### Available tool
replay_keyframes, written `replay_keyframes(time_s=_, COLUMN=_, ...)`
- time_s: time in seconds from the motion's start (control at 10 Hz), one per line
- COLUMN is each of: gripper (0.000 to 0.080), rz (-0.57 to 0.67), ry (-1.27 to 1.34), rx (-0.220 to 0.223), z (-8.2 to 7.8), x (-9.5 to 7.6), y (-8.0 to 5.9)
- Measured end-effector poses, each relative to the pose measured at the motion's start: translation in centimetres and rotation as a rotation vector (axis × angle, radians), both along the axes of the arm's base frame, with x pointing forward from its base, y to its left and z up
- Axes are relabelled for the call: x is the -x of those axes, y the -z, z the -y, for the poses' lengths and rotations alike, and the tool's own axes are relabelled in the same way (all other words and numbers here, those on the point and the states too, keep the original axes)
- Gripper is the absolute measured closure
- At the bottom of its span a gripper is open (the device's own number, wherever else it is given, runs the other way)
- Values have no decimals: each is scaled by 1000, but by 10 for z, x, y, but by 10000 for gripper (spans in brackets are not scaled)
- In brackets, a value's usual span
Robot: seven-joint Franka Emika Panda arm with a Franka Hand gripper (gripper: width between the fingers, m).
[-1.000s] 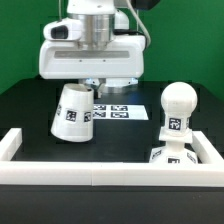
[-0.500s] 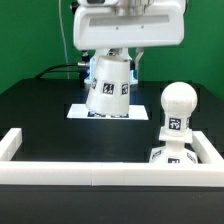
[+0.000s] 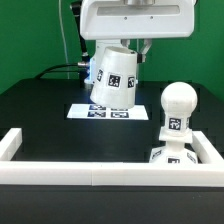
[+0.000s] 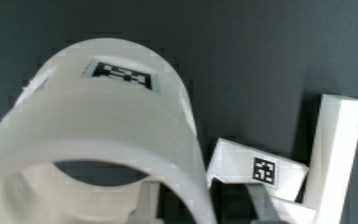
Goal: Assemble lamp
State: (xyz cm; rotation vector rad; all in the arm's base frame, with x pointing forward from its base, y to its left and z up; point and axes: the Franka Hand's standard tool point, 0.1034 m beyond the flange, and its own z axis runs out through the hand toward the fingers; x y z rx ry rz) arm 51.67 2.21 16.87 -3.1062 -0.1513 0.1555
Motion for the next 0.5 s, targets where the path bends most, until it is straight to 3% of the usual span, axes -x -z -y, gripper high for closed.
replay_keyframes(time_s=0.1, gripper=755, rz=1, ry=-1, rx=0, z=-1, x=-1, y=-1)
replay_keyframes(time_s=0.2, gripper=755, rz=-25, ry=-15, rx=-8, z=-7, x=-7, y=-16)
replay_keyframes(time_s=0.5, gripper=755, rz=-6, ry=6, rx=-27, z=-32, x=-51, y=-68)
